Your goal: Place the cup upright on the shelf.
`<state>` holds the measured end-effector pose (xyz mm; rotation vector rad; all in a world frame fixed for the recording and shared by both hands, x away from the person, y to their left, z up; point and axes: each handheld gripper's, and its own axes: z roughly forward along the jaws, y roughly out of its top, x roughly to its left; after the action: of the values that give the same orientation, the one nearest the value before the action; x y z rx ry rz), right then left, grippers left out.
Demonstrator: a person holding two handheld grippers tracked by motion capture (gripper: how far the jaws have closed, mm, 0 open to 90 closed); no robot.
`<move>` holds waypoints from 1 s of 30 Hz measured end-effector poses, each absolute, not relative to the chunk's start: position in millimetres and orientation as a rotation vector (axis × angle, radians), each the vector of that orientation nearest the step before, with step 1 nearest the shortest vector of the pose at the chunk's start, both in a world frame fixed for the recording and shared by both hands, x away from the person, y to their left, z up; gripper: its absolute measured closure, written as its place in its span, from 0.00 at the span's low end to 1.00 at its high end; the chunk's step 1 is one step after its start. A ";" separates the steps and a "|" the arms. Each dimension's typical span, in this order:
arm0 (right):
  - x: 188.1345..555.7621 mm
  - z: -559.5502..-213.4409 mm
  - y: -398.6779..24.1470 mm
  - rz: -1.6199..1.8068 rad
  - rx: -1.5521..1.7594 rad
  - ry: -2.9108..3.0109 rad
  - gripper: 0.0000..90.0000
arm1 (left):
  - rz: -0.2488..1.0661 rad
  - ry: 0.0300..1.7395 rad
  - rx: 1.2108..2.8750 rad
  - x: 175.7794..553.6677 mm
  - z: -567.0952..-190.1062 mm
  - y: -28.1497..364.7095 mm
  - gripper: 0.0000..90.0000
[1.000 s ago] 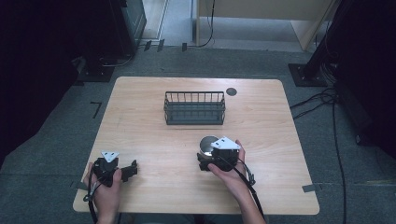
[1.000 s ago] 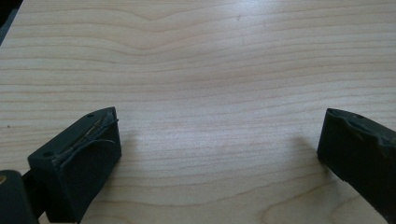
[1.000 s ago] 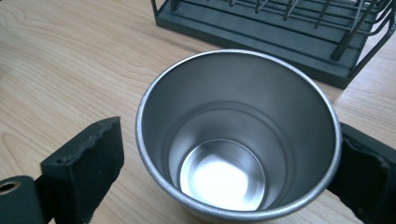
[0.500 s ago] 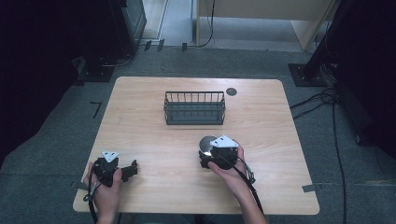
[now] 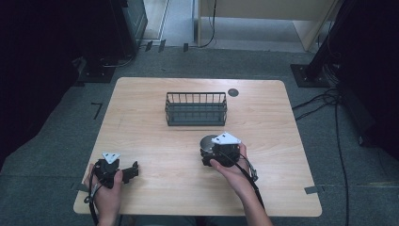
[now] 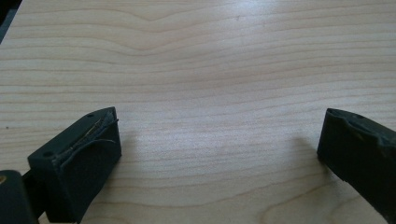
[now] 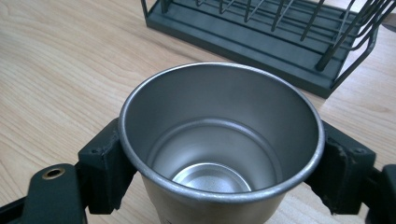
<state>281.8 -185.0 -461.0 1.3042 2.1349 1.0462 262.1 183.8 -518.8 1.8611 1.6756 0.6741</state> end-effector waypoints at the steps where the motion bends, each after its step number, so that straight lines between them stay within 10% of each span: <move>1: 281.8 -461.0 -185.0 1.046 1.304 2.135 0.21 | 0.674 1.675 1.861 262.1 -518.8 183.8 0.00; 30: 300.5 -414.9 -186.1 1.067 1.311 2.116 0.21 | 0.675 1.677 1.856 262.2 -518.9 183.5 0.00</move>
<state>300.5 -186.1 -414.9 1.3112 2.1158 1.0665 262.2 183.5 -518.9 1.8560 1.6767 0.6750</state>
